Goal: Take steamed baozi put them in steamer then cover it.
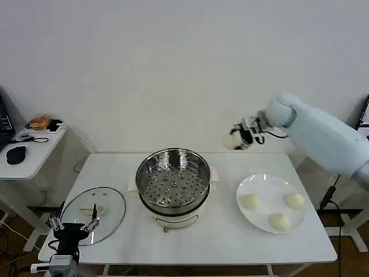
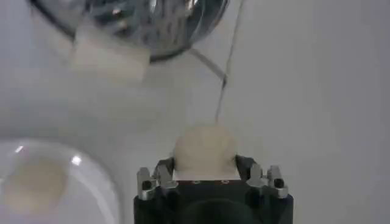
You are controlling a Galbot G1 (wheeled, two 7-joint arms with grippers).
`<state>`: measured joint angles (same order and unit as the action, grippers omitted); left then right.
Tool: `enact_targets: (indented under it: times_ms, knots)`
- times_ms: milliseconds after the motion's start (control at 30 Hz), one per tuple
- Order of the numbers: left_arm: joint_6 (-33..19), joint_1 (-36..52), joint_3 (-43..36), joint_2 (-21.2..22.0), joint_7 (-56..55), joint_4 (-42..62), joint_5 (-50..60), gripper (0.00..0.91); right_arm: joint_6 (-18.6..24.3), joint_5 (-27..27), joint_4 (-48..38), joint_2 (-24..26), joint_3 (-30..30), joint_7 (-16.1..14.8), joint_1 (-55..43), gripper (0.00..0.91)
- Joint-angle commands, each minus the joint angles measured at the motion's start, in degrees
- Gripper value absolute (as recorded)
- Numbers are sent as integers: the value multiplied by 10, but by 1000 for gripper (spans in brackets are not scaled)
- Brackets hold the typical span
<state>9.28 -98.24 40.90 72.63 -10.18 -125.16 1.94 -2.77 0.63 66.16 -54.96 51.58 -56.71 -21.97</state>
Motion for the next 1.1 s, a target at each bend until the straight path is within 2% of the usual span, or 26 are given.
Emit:
enact_targets:
  times_ms: [33,233,467,700,900,1100]
  knots:
    - [1,0,1,0,0,-1,-2,907,25,56,7,-126,79,5,-76,685]
    - [0,-1,2,4,0,0,-2,907,68,40,-1,-184,108,2,-57,685]
    - [-1,-6,9,4,0,-1,-4,907,141,-18,-23,-208,143,5,-40,685]
    - [-1,-5,8,7,0,2,-4,907,213,-70,-62,-222,163,27,-12,685]
    - [-1,-3,7,8,0,5,-4,907,247,-119,-99,-233,159,38,3,685]
    - [-2,-3,8,8,0,8,-4,907,262,-141,-126,-245,148,43,9,685]
